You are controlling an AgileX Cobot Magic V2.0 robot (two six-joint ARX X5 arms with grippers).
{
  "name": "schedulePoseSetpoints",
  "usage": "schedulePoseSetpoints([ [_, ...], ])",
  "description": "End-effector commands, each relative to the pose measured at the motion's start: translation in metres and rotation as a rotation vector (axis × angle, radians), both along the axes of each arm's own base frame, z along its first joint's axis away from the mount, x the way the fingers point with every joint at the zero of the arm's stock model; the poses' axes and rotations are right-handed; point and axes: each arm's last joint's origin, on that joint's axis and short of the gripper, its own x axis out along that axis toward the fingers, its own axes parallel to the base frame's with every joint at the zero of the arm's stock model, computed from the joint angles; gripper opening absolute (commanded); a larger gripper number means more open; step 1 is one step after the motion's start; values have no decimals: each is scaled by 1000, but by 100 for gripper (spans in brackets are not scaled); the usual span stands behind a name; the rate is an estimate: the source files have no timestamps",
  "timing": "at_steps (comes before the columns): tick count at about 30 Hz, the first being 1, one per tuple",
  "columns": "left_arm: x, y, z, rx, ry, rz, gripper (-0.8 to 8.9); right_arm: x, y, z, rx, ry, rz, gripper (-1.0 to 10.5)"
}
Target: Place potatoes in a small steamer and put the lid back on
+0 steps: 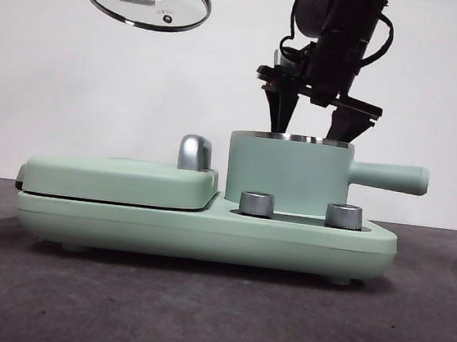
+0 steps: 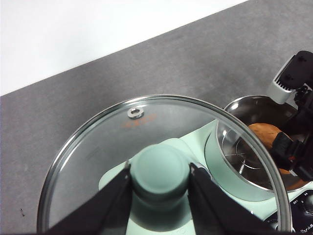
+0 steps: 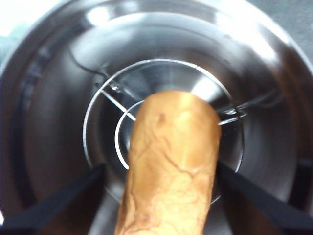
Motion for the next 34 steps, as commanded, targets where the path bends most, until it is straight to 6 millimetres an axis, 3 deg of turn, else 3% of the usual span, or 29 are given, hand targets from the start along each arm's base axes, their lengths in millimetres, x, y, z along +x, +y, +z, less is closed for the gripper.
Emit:
schedulePoseSetpoints([
  [1,2,-2,8,-27,-39,1,118,1,4,15,30,-33,25,396],
  [6,2,-4,8,-29,-36,-3,118,-12,-3,53,10,-52,49,395],
  [14,0,-8,8,-28,-32,-17,118,-40,-11,98,27,-118,79,393],
  [22,-3,-11,6,-20,-7,-27,118,-102,-33,146,58,-217,114,392],
  [27,-3,-14,6,-22,-15,-35,118,-156,-52,152,51,-218,139,392],
  [34,-4,-25,3,-21,-7,-65,118,-235,-80,131,43,-221,181,392],
])
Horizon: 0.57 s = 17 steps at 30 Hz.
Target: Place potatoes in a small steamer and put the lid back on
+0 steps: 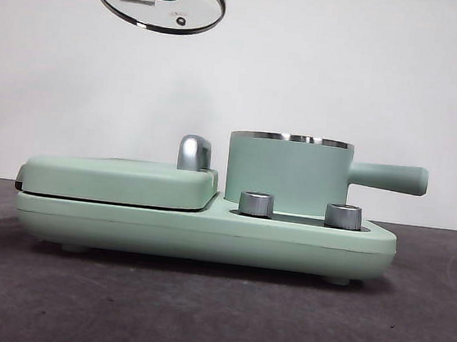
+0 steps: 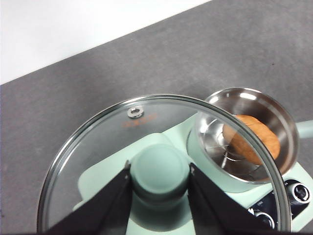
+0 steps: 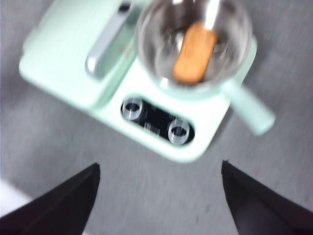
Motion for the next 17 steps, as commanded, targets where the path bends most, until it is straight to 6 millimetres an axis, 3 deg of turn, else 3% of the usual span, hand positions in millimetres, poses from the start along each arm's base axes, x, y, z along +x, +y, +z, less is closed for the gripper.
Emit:
schedulePoseSetpoints([
  [1,3,-10,5,-21,-35,-25,118,-32,-11,-13,0,19,26,391],
  [8,6,-39,-10,-5,7,-96,118,-92,-41,-57,189,-110,-65,391],
  [17,9,-90,-36,9,32,-207,118,-144,-73,-112,326,-195,-146,391],
])
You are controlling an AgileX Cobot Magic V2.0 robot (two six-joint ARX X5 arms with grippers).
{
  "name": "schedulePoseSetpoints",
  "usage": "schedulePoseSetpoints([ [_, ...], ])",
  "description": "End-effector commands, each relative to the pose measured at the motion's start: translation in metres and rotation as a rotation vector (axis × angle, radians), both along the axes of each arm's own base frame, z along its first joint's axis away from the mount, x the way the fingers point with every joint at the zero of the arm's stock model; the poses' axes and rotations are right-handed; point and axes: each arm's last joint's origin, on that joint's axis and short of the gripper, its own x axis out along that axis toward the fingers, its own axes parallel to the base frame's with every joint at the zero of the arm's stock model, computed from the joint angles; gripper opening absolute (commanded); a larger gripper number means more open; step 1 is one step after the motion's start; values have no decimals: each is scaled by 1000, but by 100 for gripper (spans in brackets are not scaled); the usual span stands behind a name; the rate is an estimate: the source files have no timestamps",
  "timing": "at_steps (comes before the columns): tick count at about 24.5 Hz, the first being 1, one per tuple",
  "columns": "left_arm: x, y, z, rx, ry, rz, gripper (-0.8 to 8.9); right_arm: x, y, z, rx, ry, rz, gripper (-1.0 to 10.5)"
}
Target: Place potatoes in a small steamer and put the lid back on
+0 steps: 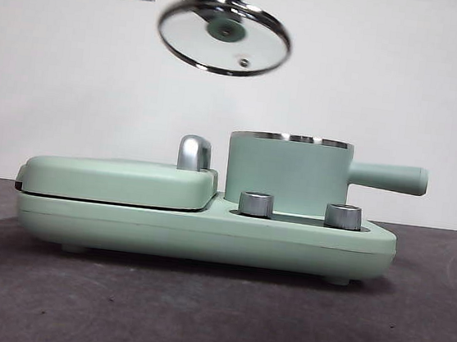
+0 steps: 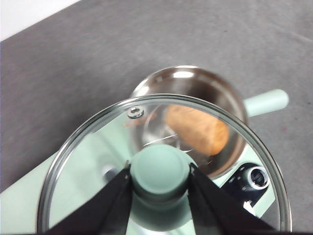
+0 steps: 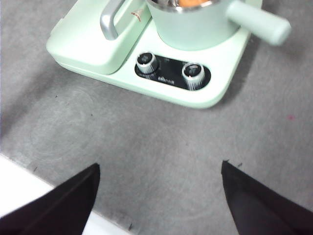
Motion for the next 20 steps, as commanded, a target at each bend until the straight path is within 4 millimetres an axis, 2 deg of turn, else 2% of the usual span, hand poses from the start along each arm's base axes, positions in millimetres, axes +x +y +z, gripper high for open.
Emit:
schedulePoseSetpoints([
  [1,3,-20,0,-33,-41,-40,118,-10,-6,-9,53,-21,-46,391],
  [5,9,-48,-17,-42,-52,-90,117,-24,-17,-21,77,-84,-110,391],
  [10,28,-76,-44,-67,-86,-113,117,-29,-21,-21,74,-125,-147,391],
  [15,44,-88,-73,-54,-67,-112,112,-29,-21,-21,74,-126,-146,391],
  [20,49,-90,-80,-51,-70,-112,112,-29,-21,-21,72,-127,-148,392],
])
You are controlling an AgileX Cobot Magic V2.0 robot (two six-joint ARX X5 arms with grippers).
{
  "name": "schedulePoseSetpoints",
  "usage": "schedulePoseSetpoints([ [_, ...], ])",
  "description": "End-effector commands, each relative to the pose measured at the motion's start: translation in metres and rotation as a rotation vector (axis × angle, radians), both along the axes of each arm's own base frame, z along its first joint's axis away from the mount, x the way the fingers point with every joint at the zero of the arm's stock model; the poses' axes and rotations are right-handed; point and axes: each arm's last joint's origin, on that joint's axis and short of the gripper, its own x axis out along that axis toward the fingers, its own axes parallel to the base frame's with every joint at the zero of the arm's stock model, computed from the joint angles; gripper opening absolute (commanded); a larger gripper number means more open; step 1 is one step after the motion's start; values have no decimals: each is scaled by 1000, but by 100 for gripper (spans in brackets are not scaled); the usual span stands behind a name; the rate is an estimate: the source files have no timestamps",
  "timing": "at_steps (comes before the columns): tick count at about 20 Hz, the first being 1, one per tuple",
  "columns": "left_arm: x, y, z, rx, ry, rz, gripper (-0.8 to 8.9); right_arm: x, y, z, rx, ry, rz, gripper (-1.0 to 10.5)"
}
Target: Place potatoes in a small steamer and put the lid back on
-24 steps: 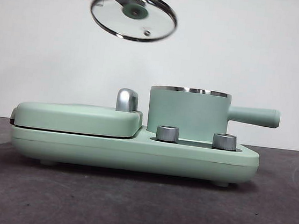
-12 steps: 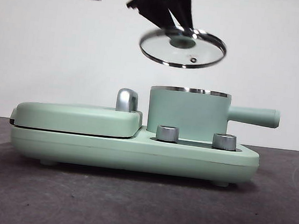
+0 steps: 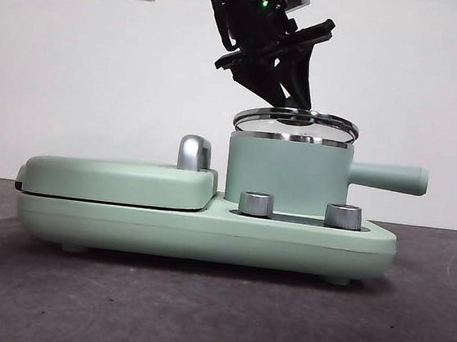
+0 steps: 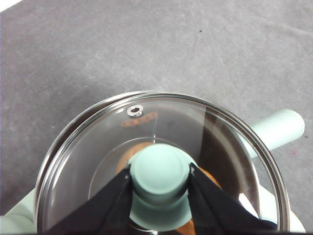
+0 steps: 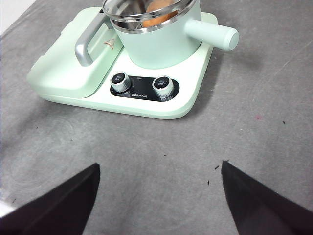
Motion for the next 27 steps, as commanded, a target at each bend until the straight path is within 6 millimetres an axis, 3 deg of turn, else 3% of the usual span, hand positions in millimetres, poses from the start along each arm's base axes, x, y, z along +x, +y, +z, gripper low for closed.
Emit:
schedulePoseSetpoints([
  [1,4,-6,7,-40,-53,-12,112,0,0,2,12,-9,-4,391],
  [10,5,-7,6,-5,-104,-57,112,0,0,2,12,-9,-4,391],
  [17,12,-13,-23,61,-46,-77,111,0,0,1,12,-9,-6,391],
  [27,11,-12,-27,131,-55,-93,74,0,-1,2,0,-16,-30,391],
])
